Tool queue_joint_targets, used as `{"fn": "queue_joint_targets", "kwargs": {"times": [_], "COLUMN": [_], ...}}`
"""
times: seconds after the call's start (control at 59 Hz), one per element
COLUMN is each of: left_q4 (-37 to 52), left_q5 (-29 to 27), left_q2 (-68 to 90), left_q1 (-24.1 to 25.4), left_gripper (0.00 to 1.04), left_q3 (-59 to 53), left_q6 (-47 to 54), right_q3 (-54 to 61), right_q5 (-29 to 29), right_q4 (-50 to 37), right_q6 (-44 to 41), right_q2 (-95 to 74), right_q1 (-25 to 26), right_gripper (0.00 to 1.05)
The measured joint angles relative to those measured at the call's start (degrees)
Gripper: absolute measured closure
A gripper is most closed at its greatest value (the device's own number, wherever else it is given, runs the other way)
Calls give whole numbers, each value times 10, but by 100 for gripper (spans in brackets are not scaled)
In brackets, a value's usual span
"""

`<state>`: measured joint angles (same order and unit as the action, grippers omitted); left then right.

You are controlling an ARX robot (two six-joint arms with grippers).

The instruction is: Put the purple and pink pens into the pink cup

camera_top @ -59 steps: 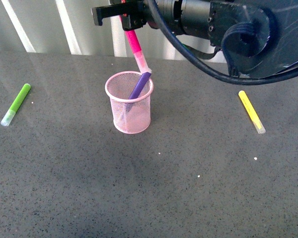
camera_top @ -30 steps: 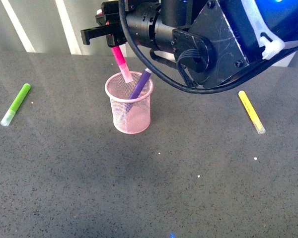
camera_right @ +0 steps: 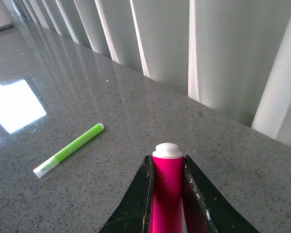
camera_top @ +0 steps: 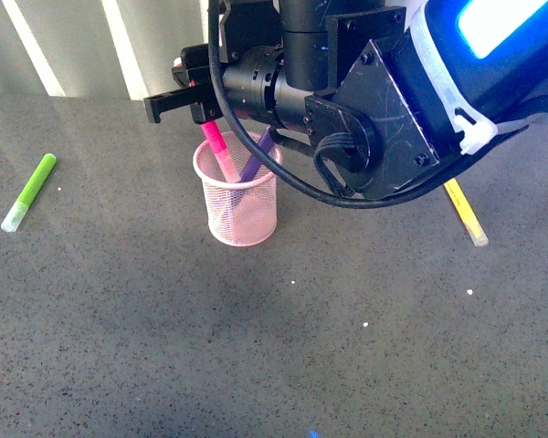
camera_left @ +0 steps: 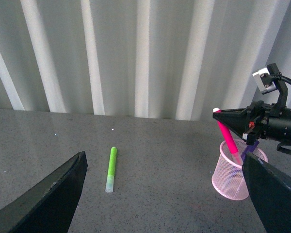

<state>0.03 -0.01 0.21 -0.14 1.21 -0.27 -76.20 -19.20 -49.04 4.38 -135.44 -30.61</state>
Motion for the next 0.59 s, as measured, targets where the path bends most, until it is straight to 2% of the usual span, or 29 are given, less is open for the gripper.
{"fn": "queue_joint_targets", "kwargs": {"times": [0.119,0.593], "left_q4": [0,0], "left_q5": [0,0], "left_q2": [0,0], "left_q1": [0,0], "left_gripper": [7,7], "left_q3": [0,0], "left_q6": [0,0], "right_q3": [7,52], "right_q5": [4,28], "right_q4": [0,21], "right_q6": [-1,3], "right_q2": [0,74], "right_q1": [-2,7], "right_gripper": [93,13]}}
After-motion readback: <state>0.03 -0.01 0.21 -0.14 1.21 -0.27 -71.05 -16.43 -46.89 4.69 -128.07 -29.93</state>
